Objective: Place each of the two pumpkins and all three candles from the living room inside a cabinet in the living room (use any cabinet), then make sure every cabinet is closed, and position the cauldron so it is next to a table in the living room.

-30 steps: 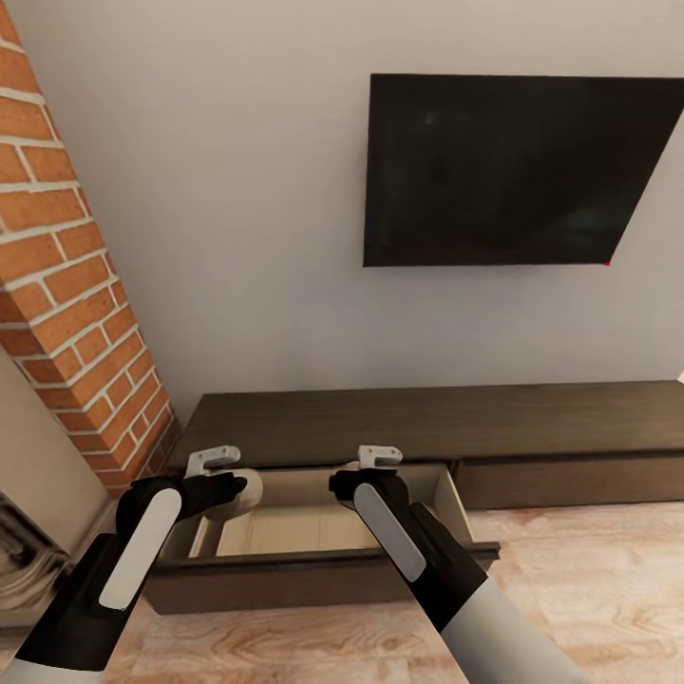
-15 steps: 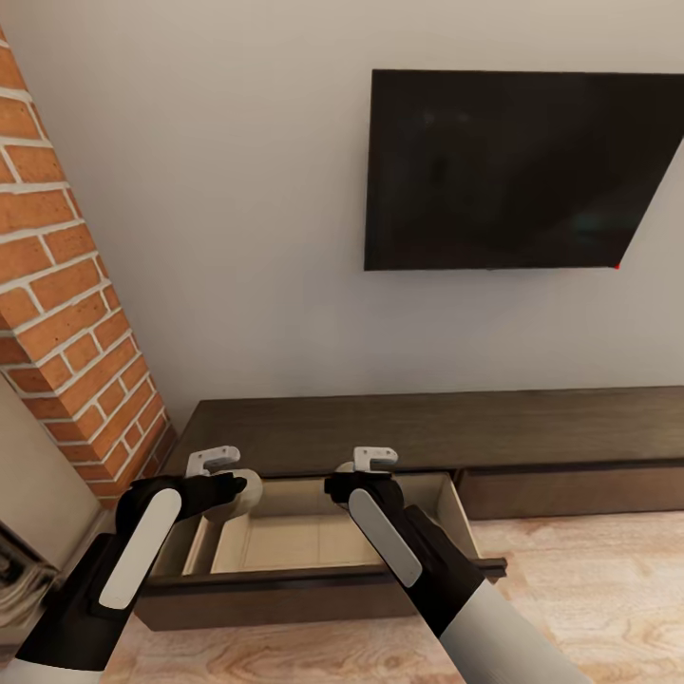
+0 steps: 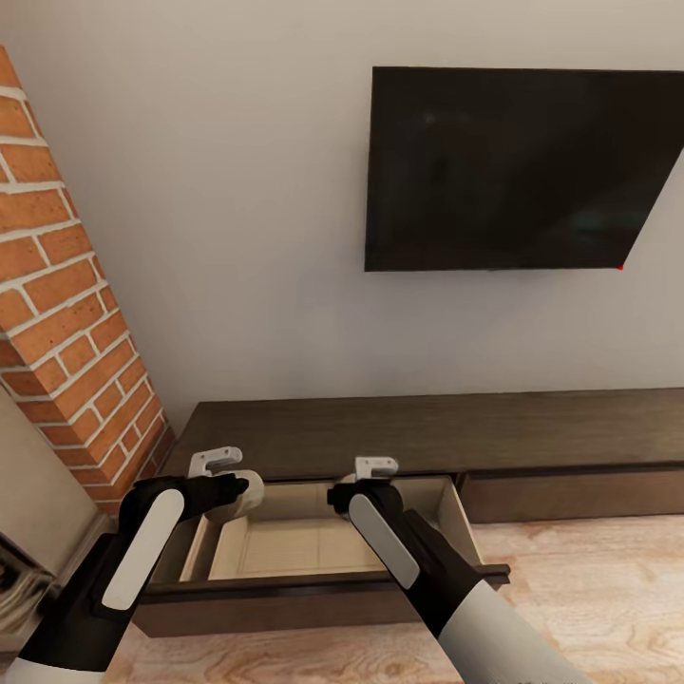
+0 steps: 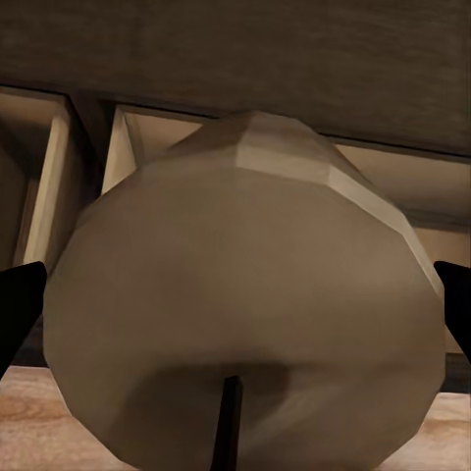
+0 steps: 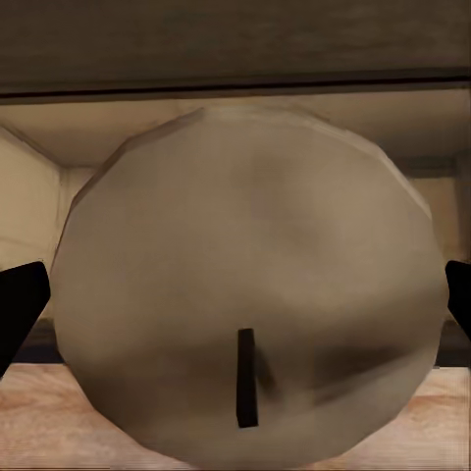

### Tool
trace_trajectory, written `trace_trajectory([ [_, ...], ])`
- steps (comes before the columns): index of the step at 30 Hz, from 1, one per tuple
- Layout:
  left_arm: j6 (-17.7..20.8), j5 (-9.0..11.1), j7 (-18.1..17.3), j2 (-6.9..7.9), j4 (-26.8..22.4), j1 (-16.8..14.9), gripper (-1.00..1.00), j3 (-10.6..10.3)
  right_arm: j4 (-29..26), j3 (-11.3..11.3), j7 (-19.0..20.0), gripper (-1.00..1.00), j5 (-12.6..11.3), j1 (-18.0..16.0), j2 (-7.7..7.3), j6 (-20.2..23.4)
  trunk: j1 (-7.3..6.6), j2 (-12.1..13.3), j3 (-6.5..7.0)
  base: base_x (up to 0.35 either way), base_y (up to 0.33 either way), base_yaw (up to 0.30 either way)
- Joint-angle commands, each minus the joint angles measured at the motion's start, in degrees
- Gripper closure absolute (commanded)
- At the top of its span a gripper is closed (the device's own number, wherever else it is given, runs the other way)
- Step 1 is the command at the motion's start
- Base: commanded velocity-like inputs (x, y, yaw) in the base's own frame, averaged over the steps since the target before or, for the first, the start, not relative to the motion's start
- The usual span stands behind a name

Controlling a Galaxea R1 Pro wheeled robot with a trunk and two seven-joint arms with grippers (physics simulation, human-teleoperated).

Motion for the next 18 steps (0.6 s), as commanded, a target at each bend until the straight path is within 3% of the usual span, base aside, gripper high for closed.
trace_trajectory([
  [1,0.10,0.62,0.60,0.05,-0.05,-0.05,1.00,-0.09,0.13,0.10,-0.49,1.00,-0.52,-0.08,-0.01,0.06,0.00,-0.03,-0.05,0.000,0.000,0.000],
  [10,0.09,0.93,0.75,-0.14,0.15,-0.05,1.00,-1.07,0.70,0.04,-0.30,1.00,-0.61,-0.08,0.04,0.18,1.53,-2.84,-1.31,0.000,0.000,0.000],
  [13,0.00,0.75,0.92,-1.08,0.54,-0.05,1.00,-2.71,0.71,0.04,-0.29,1.00,-0.61,-0.08,0.08,0.18,2.19,-4.04,-1.85,0.000,0.000,0.000],
  [18,-0.03,0.42,1.28,-2.96,2.50,-0.05,1.00,-3.42,1.23,0.08,-0.27,1.00,-0.53,-0.08,0.26,0.17,3.29,-6.05,-2.75,0.000,0.000,0.000],
])
